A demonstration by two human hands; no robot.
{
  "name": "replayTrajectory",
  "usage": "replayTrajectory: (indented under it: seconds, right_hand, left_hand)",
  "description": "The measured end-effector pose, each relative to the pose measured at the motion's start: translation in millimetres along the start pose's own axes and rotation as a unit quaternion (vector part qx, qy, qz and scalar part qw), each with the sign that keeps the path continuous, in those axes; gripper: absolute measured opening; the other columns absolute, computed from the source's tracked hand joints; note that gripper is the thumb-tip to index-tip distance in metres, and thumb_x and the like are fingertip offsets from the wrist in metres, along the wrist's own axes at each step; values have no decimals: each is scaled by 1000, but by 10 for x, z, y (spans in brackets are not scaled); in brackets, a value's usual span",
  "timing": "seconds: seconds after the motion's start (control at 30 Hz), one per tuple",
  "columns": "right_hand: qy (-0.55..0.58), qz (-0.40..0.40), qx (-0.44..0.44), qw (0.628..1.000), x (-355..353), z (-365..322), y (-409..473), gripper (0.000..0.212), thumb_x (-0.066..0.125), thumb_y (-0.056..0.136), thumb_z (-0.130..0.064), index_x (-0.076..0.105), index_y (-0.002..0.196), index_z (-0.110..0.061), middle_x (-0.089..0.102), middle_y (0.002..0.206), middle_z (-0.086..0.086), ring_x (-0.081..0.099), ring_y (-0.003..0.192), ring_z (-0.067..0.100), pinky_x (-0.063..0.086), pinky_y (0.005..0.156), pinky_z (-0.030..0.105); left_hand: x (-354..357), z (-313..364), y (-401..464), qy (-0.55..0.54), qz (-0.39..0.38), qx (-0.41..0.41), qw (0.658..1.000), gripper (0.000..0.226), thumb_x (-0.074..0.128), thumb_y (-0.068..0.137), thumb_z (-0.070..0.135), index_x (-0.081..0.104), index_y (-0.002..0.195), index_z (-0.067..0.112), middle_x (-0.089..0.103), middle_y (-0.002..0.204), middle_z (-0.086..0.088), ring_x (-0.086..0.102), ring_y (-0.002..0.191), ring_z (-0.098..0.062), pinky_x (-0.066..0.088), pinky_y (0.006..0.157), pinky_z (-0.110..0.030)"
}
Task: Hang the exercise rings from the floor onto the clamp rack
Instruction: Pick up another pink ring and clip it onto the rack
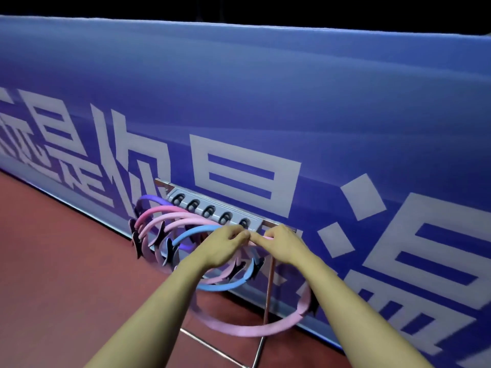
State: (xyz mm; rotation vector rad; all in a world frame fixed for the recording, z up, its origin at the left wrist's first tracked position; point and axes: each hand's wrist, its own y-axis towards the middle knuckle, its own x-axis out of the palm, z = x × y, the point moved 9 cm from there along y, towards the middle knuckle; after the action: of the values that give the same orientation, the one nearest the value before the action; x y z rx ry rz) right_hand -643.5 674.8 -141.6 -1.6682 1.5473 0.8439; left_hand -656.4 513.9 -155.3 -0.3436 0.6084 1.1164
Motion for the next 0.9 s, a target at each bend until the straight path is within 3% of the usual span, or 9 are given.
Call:
replayTrajectory:
  seconds: [0.13,0.23,0.33,0.43,0.6,0.9]
  right_hand:
    - [42,10,22,999,147,-154,170,92,51,62,-99,54,68,-7,47,63,-1,40,57,16,33,58,37]
    - [56,7,34,998,219,-207,302,105,49,56,-102,62,84,-1,51,69,0,44,61,15,35,60,36]
    - [65,8,42,997,278,-181,432,91,54,68,-92,63,84,-3,52,69,1,44,61,15,36,60,36]
    - [87,-2,38,995,343,-91,629,65,60,83,-75,69,83,-10,62,73,5,52,64,15,41,62,34]
    - [123,-29,32,991,398,94,944,22,69,89,-56,75,89,-34,73,92,-12,67,88,8,54,81,33]
    - [94,-50,45,993,646,305,1310,18,69,91,-46,75,103,-34,74,100,-12,69,94,9,57,91,38]
  left_hand:
    - [-150,-326,-4,-20,-28,6,999,10,59,96,43,61,88,37,68,81,10,61,74,-6,47,73,-32]
    - [-211,-467,98,-32,-39,11,999,18,61,93,54,62,97,36,73,87,10,66,80,-3,51,76,-29]
    - [-215,-611,298,-27,-56,14,998,36,55,86,63,65,107,36,76,99,8,70,93,-11,57,88,-38]
    - [-235,-714,533,-11,-74,19,997,36,53,86,58,67,109,33,77,96,5,72,90,-14,58,85,-38]
    - [-276,-918,885,27,-93,26,995,8,60,99,40,65,100,34,68,82,13,61,75,-2,45,72,-29]
    - [-169,-1211,1346,71,-152,19,986,26,61,96,48,68,111,28,67,85,12,63,81,-11,47,75,-31]
